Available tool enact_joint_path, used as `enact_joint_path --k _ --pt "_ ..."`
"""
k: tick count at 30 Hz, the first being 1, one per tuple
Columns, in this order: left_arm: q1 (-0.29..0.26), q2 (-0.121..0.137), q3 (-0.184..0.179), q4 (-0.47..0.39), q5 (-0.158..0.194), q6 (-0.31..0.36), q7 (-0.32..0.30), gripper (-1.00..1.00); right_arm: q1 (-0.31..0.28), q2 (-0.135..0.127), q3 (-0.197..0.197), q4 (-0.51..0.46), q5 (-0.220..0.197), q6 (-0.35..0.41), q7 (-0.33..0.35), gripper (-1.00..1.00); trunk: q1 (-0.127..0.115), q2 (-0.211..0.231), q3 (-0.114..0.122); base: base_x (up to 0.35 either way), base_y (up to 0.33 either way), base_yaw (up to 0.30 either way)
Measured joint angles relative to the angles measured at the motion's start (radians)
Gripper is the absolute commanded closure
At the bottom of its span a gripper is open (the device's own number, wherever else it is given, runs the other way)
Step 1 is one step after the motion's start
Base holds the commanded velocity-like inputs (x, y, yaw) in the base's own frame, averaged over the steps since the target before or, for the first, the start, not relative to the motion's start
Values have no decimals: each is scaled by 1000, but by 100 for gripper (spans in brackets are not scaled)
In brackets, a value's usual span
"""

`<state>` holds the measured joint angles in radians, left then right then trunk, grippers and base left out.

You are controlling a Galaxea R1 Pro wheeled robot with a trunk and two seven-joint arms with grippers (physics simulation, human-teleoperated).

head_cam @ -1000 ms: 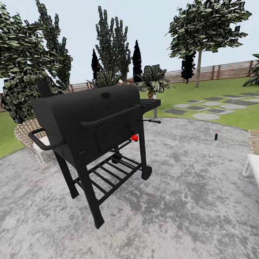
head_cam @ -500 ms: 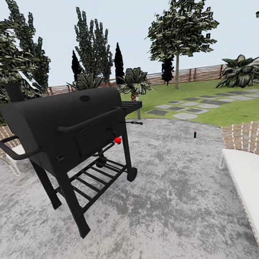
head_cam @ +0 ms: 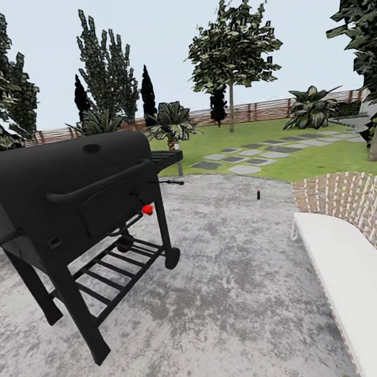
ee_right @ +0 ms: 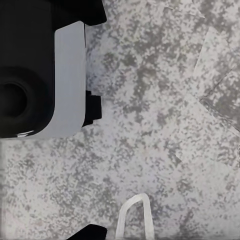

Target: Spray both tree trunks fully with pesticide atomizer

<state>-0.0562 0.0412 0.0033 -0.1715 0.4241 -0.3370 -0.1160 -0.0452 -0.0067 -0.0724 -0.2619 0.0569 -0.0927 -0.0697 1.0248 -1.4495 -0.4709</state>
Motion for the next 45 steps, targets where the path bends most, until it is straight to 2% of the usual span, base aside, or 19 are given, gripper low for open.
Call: enact_joint_path --k 15,33,45 --pt "0 0 0 0 0 0 0 -100 0 2 1 0 0 0 0 -100 0 0 0 304 0 -38" --pt "0 0 0 0 0 0 0 -100 0 1 1 0 0 0 0 -100 0 0 0 333 0 -205" --pt "0 0 0 0 0 0 0 -100 0 3 8 0 1 0 1 -100 0 0 0 333 0 -42"
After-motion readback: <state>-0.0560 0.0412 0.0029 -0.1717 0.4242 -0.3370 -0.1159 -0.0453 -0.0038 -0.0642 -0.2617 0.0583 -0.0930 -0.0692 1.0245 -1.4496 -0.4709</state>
